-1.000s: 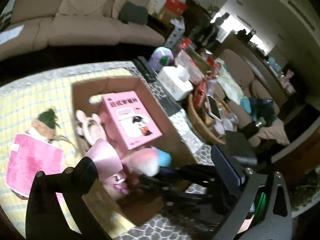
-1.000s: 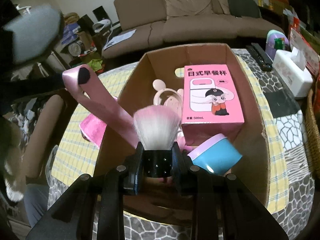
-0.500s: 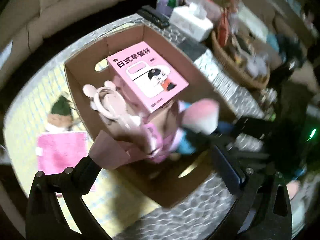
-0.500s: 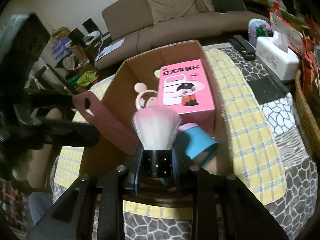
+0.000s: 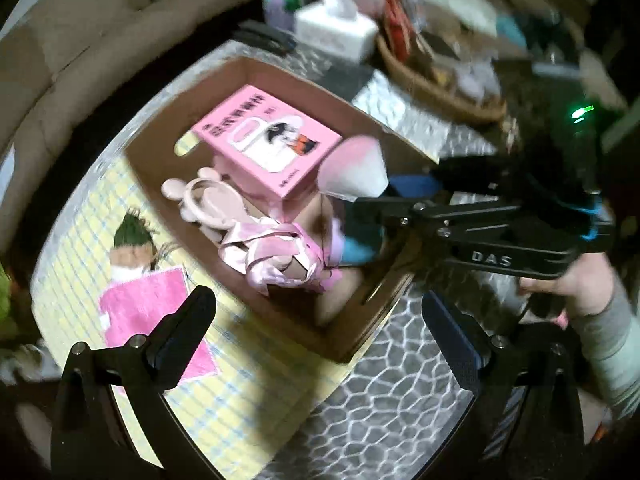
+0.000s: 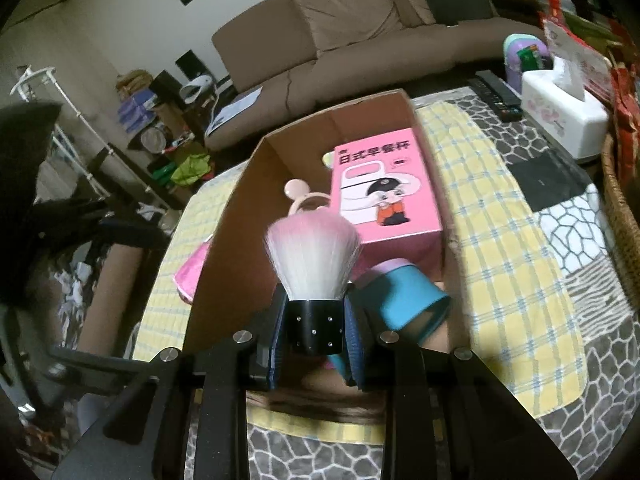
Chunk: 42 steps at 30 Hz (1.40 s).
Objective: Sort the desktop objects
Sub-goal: 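Open the right tool to drop the brush and withdraw both tools, then close the left tool on the edge of the pink fabric pouch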
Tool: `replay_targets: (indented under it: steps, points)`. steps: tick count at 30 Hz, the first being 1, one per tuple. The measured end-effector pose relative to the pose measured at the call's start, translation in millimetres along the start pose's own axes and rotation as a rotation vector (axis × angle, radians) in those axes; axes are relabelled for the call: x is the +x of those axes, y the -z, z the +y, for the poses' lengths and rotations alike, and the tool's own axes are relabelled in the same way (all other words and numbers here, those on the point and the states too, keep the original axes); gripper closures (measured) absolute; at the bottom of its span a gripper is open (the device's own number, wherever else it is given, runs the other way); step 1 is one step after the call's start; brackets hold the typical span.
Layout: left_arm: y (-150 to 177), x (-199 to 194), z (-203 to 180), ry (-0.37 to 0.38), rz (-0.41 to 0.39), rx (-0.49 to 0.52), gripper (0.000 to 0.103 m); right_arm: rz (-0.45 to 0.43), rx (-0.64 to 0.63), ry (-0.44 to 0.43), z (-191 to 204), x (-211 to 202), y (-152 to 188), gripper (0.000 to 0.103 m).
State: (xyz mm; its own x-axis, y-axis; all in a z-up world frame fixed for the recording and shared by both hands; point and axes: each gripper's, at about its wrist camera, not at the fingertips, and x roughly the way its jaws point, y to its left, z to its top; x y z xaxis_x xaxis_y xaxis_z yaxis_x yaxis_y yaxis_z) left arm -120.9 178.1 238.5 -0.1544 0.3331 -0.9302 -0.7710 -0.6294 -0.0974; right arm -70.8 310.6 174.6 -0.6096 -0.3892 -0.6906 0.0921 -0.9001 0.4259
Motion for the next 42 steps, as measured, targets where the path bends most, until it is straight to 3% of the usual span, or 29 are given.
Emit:
replay_targets:
  steps: [4,8,10,12,16,20,24,28,32,42]
  points:
    - [34.6,-9.7,39.4,0.017,-0.113,-0.148,0.000,0.023,-0.022,0.003,14.9,17.4,-2.1,0.076]
    - [66.5,-12.3,76.9,0.031,-0.172,-0.278,0.000,0.042,-0.021,0.047,19.7,32.7,-3.8,0.072]
    - [79.3,-14.7,90.1,0.037,-0.193,-0.322,0.000,0.039,-0.002,0.060,17.9,35.1,-3.7,0.066]
    - [89.5,-15.6,101.0,0.032,-0.208,-0.344,0.000,0.032,0.009,0.067,16.9,33.7,-4.3,0.050]
    - [108.3,-21.4,120.0,0.002,-0.250,-0.370,0.000,0.006,0.019,0.070,22.1,22.6,-7.0,0.042]
    - [130.3,-18.0,140.2,-0.050,-0.267,-0.392,0.000,-0.036,0.010,0.029,38.1,10.0,-8.8,0.019]
    - [157.1,5.1,172.2,-0.104,-0.247,-0.437,0.000,-0.077,-0.007,-0.043,62.1,1.6,-5.6,0.011]
    - [186.0,32.6,208.6,-0.136,-0.234,-0.524,0.000,-0.092,-0.071,-0.111,98.5,5.1,1.9,0.008]
    - [195.6,52.4,225.7,-0.153,-0.217,-0.539,0.000,-0.068,-0.146,-0.143,131.7,21.3,10.9,0.007]
    - [181.7,86.7,254.9,-0.209,-0.195,-0.502,0.000,0.042,-0.292,-0.151,181.4,86.3,40.6,0.006]
